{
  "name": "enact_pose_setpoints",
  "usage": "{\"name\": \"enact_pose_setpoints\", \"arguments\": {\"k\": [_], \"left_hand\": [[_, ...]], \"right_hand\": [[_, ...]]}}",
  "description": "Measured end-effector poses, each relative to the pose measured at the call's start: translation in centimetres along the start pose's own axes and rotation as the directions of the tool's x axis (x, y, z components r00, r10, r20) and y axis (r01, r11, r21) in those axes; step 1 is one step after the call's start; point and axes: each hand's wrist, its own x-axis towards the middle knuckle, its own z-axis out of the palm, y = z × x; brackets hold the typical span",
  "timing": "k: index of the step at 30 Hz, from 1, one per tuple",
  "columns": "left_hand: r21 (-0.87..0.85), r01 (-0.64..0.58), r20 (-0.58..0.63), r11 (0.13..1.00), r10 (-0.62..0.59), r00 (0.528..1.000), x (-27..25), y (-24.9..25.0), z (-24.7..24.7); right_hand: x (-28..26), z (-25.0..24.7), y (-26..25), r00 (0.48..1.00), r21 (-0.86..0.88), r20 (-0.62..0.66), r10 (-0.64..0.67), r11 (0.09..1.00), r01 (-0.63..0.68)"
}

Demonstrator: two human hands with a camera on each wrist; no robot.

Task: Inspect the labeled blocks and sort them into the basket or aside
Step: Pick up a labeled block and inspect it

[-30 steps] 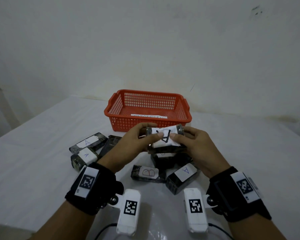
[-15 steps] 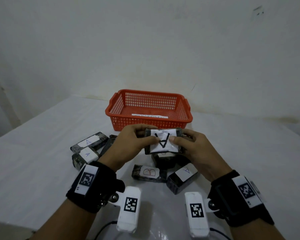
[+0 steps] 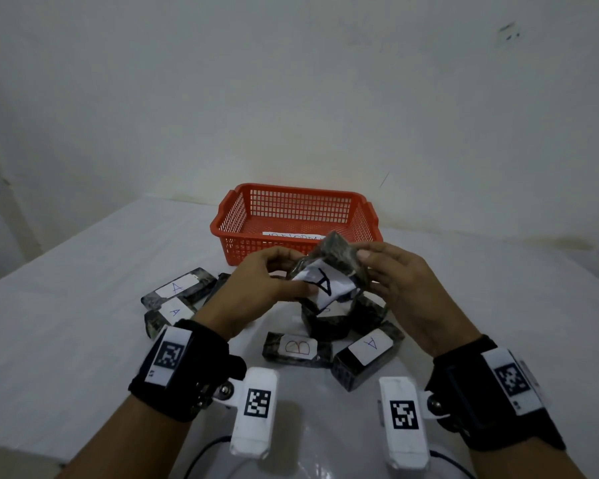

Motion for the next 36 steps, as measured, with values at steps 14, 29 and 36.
{"name": "enact_pose_setpoints", "arguments": {"k": [14,29,36], "left_hand": [[0.010,-0.053,0.269,0.999,0.048,0.962,-1.7,0.8,-0.3],[-0.035,-0.038,0.117,0.999,0.041,0.992,-1.6,0.4,0.8],[0.039,-0.039,0.151,0.998,0.033,0.988,-1.7,0.6,0.6]], "right_hand": [[-0.8,0.2,1.3,0.977,0.015,0.183,0.113,0.993,-0.118],[-1.2,0.1,1.6,0.983,-0.013,0.150,0.101,0.995,-0.100],[-1.2,-0.2,1.6,0.988,-0.068,0.134,0.070,0.996,-0.062]]}}
